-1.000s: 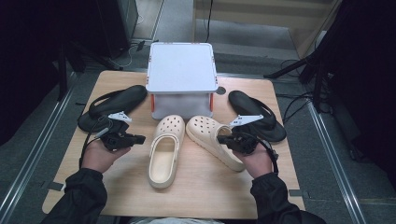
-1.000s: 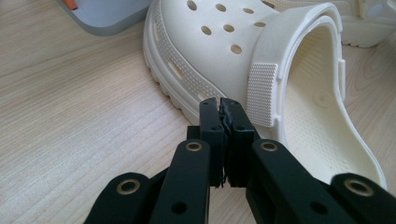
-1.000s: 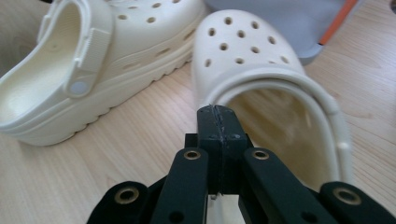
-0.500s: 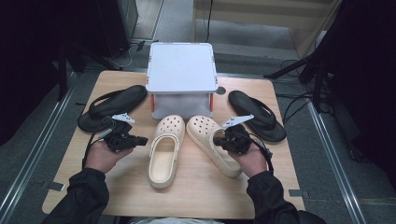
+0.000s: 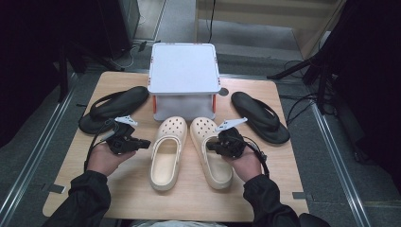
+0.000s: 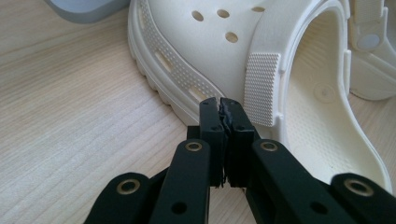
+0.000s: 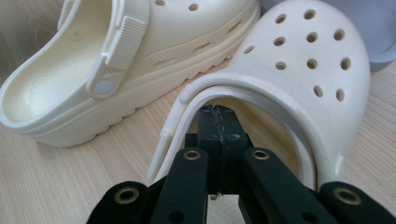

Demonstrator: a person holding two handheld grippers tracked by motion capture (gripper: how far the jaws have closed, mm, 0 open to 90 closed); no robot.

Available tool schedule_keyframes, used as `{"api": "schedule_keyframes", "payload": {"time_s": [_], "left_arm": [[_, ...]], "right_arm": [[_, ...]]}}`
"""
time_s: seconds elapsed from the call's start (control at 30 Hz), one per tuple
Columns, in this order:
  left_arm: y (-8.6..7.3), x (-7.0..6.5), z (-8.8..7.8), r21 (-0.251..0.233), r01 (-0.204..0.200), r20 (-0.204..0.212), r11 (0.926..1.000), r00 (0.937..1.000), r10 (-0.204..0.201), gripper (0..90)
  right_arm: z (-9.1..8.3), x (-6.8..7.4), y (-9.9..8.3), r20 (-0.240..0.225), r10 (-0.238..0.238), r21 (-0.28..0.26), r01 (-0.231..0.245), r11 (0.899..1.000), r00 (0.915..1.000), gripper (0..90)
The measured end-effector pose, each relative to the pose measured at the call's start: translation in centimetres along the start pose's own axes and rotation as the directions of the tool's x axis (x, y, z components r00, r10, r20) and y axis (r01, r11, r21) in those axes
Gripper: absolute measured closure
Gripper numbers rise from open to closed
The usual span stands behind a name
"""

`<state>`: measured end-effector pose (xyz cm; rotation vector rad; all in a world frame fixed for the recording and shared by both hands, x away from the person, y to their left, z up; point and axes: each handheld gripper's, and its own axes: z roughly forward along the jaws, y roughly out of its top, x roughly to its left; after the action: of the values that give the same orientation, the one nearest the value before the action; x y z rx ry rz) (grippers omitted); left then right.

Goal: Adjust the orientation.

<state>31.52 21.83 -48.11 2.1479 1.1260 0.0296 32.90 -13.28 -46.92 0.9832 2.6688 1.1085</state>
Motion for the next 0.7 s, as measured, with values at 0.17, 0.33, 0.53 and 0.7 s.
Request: {"api": "schedule_keyframes", "payload": {"time_s": [0.17,0.33,0.53,0.7], "left_arm": [[0.0,-0.3,0.6,0.022,-0.008,0.011,0.9997,0.9999,0.008,88.8],[0.0,-0.5,0.8,0.031,-0.018,0.018,0.9994,0.9997,0.017,88.9],[0.0,-0.9,1.1,0.044,-0.029,0.038,0.9986,0.9989,0.027,89.1],[0.2,-1.7,1.6,0.061,-0.057,0.047,0.9965,0.9974,0.054,89.0]], "right_arm": [[0.5,0.4,0.2,-0.014,-0.002,-0.008,0.002,1.0,0.9999,90.0],[0.8,0.5,0.4,-0.027,0.006,-0.005,-0.006,1.0,0.9996,90.0],[1.3,0.8,0.6,-0.038,0.005,-0.01,-0.005,1.0,0.9993,90.0],[1.5,0.9,0.7,-0.049,0.007,-0.016,-0.008,1.0,0.9988,90.0]]}}
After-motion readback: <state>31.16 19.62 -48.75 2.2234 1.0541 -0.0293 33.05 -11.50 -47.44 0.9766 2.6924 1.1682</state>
